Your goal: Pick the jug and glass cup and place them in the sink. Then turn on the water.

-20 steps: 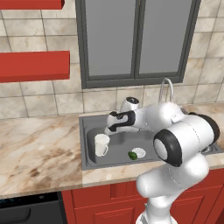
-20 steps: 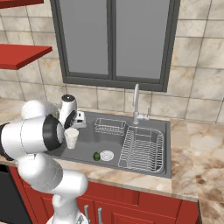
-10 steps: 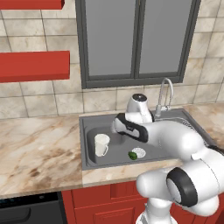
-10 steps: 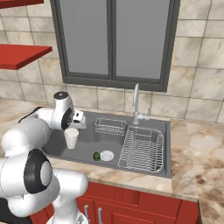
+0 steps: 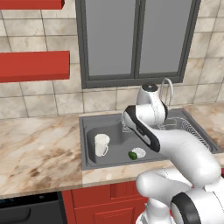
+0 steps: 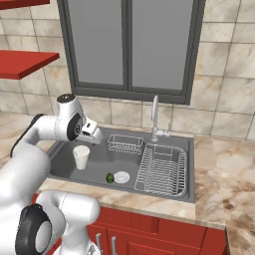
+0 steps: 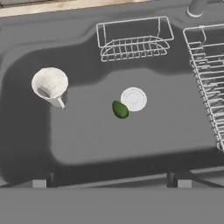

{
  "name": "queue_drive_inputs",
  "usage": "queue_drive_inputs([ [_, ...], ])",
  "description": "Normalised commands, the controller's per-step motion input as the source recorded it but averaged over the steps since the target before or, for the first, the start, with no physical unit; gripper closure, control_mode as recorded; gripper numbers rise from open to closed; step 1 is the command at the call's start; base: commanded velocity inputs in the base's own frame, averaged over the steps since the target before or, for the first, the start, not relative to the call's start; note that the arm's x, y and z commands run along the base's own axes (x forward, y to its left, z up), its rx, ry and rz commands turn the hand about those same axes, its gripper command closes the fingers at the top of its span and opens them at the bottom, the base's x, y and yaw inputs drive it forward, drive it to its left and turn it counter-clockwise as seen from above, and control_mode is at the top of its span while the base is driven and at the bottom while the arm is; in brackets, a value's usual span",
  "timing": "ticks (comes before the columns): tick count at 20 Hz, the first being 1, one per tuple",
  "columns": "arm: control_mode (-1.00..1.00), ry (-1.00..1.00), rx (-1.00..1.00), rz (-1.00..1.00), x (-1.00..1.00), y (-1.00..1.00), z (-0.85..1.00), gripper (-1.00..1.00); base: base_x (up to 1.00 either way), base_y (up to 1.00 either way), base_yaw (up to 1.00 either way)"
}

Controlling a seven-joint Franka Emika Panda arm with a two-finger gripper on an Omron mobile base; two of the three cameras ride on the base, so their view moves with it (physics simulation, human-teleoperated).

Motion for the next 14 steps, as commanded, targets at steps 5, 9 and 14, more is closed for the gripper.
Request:
queue_drive_inputs([
  [5, -1.00, 0.00, 0.00, -0.04, -0.40, -0.53, 0.29, -1.00, 0.00, 0.00, 0.00],
  [9, -1.00, 0.00, 0.00, 0.00, -0.55, -0.29, 0.09, -1.00, 0.00, 0.00, 0.00],
  [14, -1.00, 0.00, 0.00, 0.01, -0.55, -0.24, 0.16, -1.00, 0.00, 0.00, 0.00],
])
